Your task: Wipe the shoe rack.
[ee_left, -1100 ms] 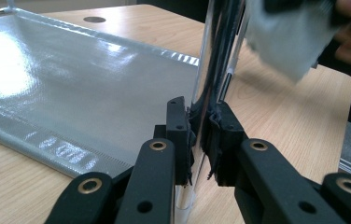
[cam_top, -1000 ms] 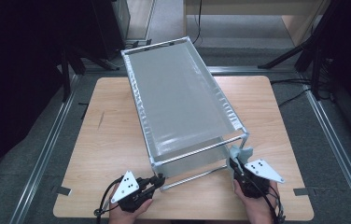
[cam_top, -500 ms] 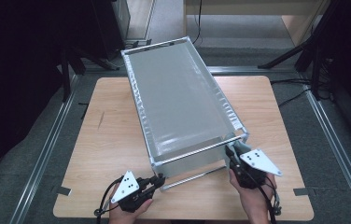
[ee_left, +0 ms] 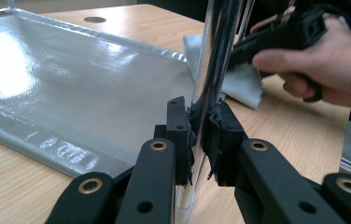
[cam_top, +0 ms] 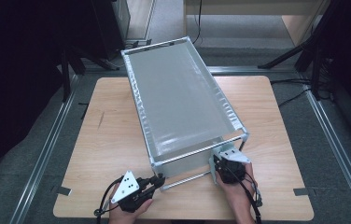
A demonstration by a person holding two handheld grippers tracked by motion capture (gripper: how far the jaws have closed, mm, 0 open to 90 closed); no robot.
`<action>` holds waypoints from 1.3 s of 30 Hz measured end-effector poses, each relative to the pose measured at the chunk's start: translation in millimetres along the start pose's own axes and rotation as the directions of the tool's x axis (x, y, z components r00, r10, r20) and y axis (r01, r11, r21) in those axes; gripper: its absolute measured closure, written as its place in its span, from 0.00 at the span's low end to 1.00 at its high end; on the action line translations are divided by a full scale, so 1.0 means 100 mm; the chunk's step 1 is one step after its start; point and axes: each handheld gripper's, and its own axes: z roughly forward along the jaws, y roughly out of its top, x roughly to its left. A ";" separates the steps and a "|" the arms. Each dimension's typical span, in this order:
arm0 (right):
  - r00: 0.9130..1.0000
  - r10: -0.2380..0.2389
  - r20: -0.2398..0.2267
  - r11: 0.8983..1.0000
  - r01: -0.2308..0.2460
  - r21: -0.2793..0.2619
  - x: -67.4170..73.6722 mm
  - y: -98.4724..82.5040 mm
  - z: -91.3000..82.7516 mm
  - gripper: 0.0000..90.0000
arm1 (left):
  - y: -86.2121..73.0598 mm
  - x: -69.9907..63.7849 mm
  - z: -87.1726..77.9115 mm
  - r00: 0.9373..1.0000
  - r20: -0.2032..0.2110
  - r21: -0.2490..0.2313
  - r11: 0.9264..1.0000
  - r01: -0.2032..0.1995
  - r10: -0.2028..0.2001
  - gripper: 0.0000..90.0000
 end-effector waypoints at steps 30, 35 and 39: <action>0.999 0.007 -0.043 0.999 -0.009 -0.040 0.16 0.01 -0.07 0.93 | 0.00 0.02 -0.03 1.000 -0.019 0.003 1.000 -0.009 0.009 0.90; 1.000 -0.009 0.000 0.997 0.009 -0.076 0.03 0.06 -0.19 0.93 | 0.00 0.02 -0.03 1.000 -0.020 0.003 1.000 -0.009 0.009 0.90; 1.000 -0.010 0.006 0.998 0.010 -0.056 0.05 0.01 -0.11 0.93 | 0.00 0.02 -0.03 1.000 -0.019 0.003 1.000 -0.007 0.007 0.90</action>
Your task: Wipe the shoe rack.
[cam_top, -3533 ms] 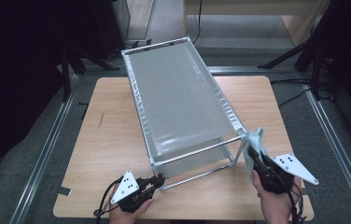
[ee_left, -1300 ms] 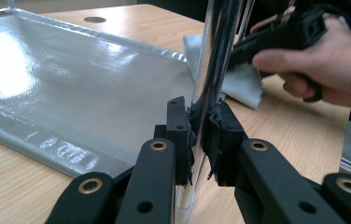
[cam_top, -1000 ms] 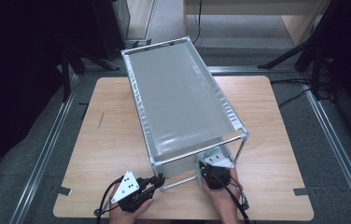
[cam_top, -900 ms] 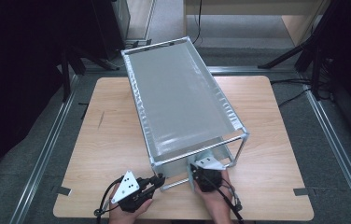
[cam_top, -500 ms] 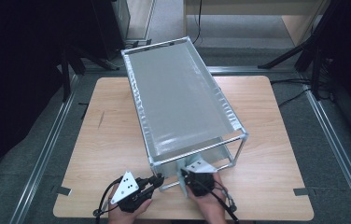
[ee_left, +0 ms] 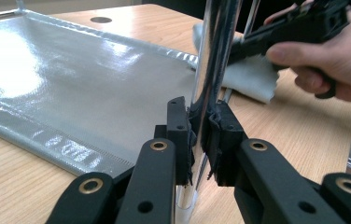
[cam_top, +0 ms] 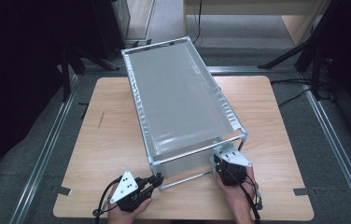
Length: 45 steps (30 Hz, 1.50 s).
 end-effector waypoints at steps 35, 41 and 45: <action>0.995 -0.010 -0.102 0.999 0.013 0.034 0.30 -0.20 -0.03 0.93 | -0.02 0.03 -0.09 1.000 -0.015 0.003 1.000 -0.007 0.007 0.90; 0.996 -0.027 -0.090 1.000 0.028 0.001 0.06 -0.27 -0.39 0.93 | -0.04 0.11 -0.16 0.999 -0.051 0.000 1.000 0.010 -0.010 0.90; 0.995 -0.040 -0.087 0.999 0.039 -0.016 -0.13 -0.31 -0.65 0.93 | -0.05 0.16 -0.22 0.997 -0.075 0.001 1.000 0.024 -0.024 0.90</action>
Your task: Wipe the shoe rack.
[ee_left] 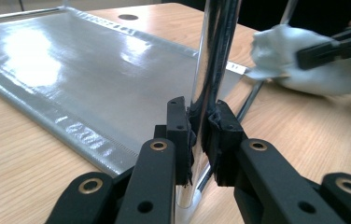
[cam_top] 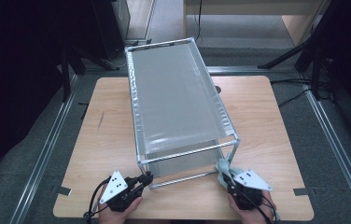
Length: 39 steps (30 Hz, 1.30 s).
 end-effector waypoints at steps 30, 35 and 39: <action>0.959 0.171 0.225 0.982 -0.147 -0.120 -0.94 0.51 0.62 0.44 | -0.15 0.28 -0.40 0.985 -0.146 -0.047 0.995 0.085 -0.091 0.89; 0.976 0.153 0.154 0.981 -0.131 -0.146 -0.74 0.39 0.40 0.38 | -0.13 0.29 -0.37 0.985 -0.146 -0.046 0.995 0.085 -0.091 0.89; 0.993 0.106 0.060 0.982 -0.096 -0.160 -0.56 0.24 0.26 0.39 | -0.11 0.27 -0.29 0.987 -0.135 -0.042 0.996 0.079 -0.084 0.89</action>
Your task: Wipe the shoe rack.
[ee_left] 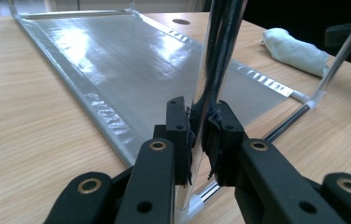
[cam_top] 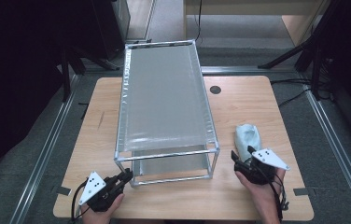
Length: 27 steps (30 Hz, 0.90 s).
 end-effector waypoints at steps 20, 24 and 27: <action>0.970 -0.104 -0.219 0.994 0.092 -0.063 0.54 -0.04 0.04 0.78 | 0.03 -0.05 0.14 1.000 0.020 -0.002 1.000 -0.006 0.006 0.89; 0.971 -0.043 -0.235 0.997 0.028 -0.066 0.45 -0.05 0.04 0.89 | 0.03 -0.06 0.14 1.000 0.023 -0.002 1.000 -0.009 0.009 0.89; 0.973 -0.072 -0.218 0.996 0.060 -0.063 0.46 -0.06 -0.01 0.90 | 0.03 -0.08 0.15 1.000 0.026 -0.005 1.000 -0.006 0.006 0.89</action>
